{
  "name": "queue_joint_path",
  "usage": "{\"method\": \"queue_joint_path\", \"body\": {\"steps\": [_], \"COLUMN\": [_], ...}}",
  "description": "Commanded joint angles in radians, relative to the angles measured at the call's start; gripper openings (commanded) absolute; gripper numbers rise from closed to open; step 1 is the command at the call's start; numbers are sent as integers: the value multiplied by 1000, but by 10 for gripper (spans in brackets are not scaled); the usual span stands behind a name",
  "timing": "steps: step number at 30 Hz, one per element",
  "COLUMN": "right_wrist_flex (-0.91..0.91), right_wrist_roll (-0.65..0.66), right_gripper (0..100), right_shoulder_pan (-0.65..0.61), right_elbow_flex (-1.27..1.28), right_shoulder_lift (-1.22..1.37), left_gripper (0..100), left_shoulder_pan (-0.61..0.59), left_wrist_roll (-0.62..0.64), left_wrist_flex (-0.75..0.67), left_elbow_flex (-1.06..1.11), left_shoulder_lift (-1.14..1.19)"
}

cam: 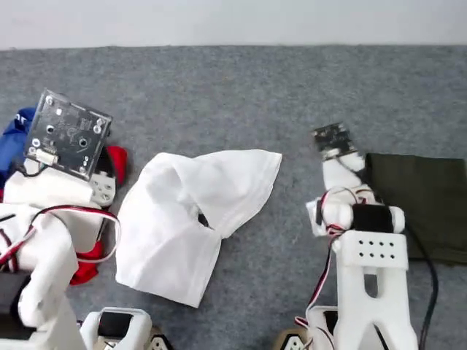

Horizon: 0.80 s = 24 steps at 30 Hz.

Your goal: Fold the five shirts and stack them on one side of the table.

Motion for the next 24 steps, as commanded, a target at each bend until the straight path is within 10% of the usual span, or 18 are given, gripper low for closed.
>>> {"method": "queue_joint_path", "body": {"steps": [1, 24], "right_wrist_flex": [-73, 572], "right_wrist_roll": [-52, -25], "right_gripper": [156, 242], "right_shoulder_pan": [8, -272], "right_elbow_flex": [-52, -1491], "right_shoulder_lift": [62, 1303], "left_gripper": [18, 95], "left_shoulder_pan": [-9, -14], "left_wrist_roll": [6, -2], "left_wrist_flex": [8, -46], "left_elbow_flex": [76, 654], "left_shoulder_lift": [2, -5]}}
